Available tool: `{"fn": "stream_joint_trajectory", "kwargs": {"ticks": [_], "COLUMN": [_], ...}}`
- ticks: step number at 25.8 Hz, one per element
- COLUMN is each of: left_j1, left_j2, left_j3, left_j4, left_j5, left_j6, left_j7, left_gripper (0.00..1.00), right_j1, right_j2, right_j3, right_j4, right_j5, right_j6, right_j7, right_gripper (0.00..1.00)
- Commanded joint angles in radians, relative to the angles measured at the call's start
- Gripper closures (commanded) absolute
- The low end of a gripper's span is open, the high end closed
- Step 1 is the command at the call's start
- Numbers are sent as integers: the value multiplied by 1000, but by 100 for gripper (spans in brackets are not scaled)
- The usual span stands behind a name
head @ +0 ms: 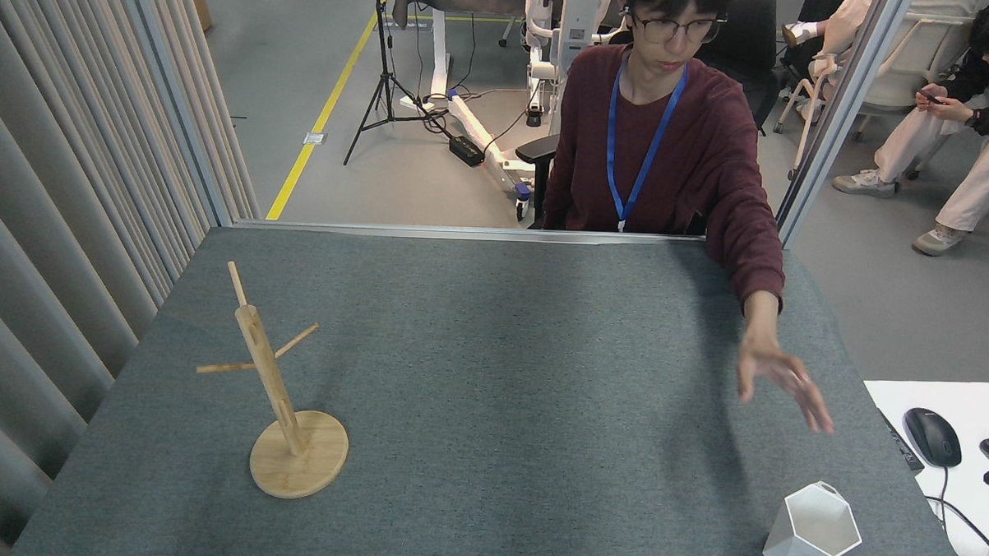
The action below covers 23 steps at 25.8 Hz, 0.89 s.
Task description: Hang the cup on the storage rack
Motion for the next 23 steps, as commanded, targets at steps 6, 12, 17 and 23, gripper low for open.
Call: {"fn": "stream_joint_trajectory", "kwargs": {"ticks": [6, 12, 17, 23], "left_j1": [-6, -8, -8, -8], "left_j2": [-7, -6, -6, -6], "left_j3": [5, 14, 25, 40], "left_j4": [11, 21, 20, 25], "left_j5": [9, 11, 31, 32], "left_j6": [14, 15, 15, 14], "left_j7": [-3, -1, -3, -3], "left_gripper": [0, 0, 0, 0], "right_j1": [-15, -117, -150, -198], "right_j2": [-14, -25, -28, -31], "right_j3": [3, 41, 49, 49], "right_j4": [19, 123, 162, 203], "right_j5": [11, 45, 100, 104], "right_j6": [10, 10, 10, 10], "right_j7": [3, 10, 10, 10], "right_gripper": [1, 1, 1, 1]}}
